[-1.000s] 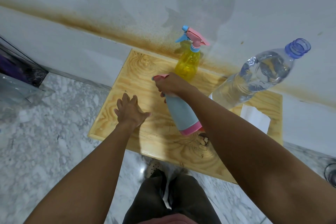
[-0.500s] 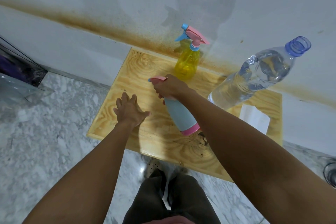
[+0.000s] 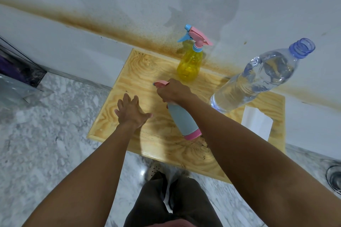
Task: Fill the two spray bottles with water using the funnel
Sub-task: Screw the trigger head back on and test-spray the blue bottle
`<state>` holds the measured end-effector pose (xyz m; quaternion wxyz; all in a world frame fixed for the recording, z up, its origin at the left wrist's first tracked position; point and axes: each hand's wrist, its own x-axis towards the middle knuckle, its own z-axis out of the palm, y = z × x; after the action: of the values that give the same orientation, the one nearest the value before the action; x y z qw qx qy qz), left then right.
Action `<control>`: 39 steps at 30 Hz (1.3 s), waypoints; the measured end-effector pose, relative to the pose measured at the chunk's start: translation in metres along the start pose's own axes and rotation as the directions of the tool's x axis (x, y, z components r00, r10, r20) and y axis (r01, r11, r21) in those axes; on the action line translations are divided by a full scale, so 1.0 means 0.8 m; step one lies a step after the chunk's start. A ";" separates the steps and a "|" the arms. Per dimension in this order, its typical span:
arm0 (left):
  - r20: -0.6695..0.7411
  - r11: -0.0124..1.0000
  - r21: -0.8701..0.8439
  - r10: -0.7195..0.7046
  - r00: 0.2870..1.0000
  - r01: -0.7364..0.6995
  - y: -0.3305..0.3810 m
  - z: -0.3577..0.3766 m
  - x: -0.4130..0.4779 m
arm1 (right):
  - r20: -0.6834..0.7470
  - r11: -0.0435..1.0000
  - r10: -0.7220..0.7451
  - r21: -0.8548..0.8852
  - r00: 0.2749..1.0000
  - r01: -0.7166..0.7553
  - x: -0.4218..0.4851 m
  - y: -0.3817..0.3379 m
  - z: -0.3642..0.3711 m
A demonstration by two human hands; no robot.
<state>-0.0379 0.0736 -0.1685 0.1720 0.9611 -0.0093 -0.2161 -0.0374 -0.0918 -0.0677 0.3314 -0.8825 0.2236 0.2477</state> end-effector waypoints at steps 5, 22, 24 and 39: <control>0.002 1.000 -0.009 0.001 1.000 -0.001 0.000 -0.001 -0.001 | 0.009 0.998 0.003 -0.065 1.000 -0.003 0.001 -0.006 0.001; -0.010 1.000 -0.011 0.014 1.000 -0.014 0.001 0.000 -0.001 | 0.019 1.000 0.013 -0.011 1.000 -0.012 0.006 -0.003 0.001; -0.007 1.000 -0.001 0.013 1.000 -0.013 0.002 -0.002 -0.002 | 0.019 1.000 0.015 0.003 1.000 -0.015 0.008 -0.001 0.002; -0.002 1.000 -0.016 0.012 1.000 -0.012 0.002 -0.002 -0.003 | 0.027 0.999 0.034 -0.034 0.999 -0.033 0.005 -0.011 0.002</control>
<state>-0.0392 0.0733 -0.1656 0.1808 0.9598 -0.0132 -0.2145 -0.0298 -0.0851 -0.0669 0.3153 -0.8805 0.2296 0.2693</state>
